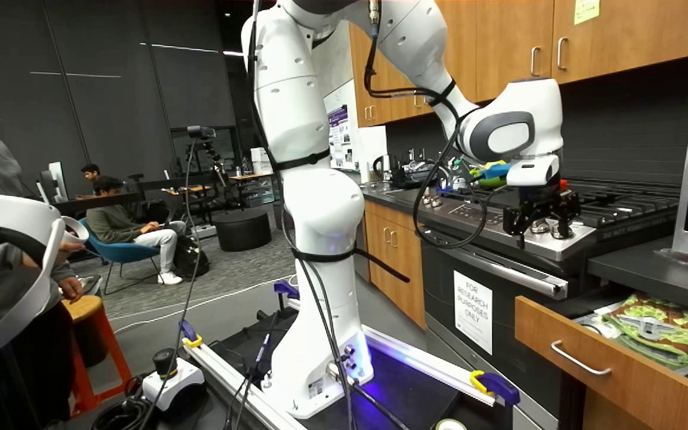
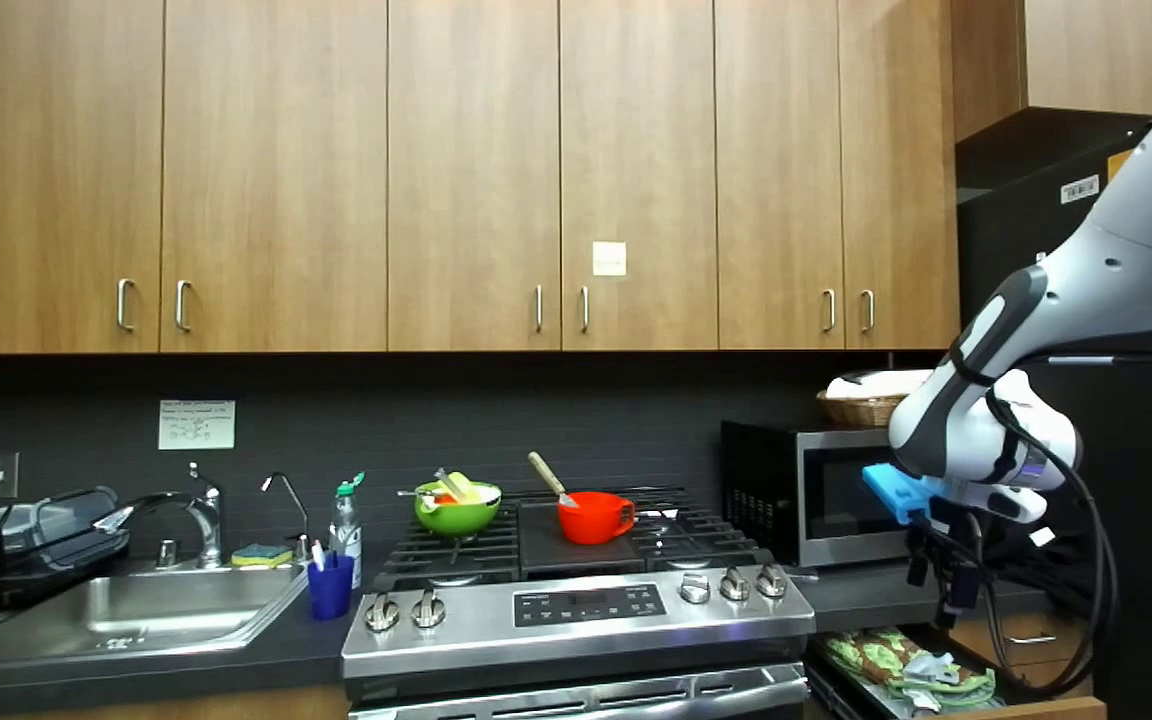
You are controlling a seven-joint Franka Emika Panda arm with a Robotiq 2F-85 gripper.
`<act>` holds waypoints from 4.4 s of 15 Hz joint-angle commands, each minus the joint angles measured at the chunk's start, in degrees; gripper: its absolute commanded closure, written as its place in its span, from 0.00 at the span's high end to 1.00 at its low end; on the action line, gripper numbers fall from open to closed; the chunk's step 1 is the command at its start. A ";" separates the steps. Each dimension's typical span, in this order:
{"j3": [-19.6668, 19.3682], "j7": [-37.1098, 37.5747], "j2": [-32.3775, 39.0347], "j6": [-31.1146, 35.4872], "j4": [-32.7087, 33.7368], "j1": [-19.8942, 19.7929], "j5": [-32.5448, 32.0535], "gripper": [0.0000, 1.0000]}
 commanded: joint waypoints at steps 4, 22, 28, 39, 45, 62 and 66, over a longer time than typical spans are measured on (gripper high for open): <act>-4.70 -0.57 6.94 -5.16 5.77 4.41 4.78 1.00; -8.14 -0.64 18.99 -4.80 11.97 6.35 7.43 1.00; -9.67 -0.62 23.54 -4.69 16.64 5.50 9.03 1.00; -9.68 -2.08 31.59 -4.84 24.12 5.24 8.82 1.00; -9.69 -5.18 34.47 -4.33 24.97 5.06 8.56 1.00; -9.47 -8.23 35.98 -4.07 29.42 3.03 10.00 1.00; -9.78 -8.23 37.32 -3.15 28.90 3.93 8.51 1.00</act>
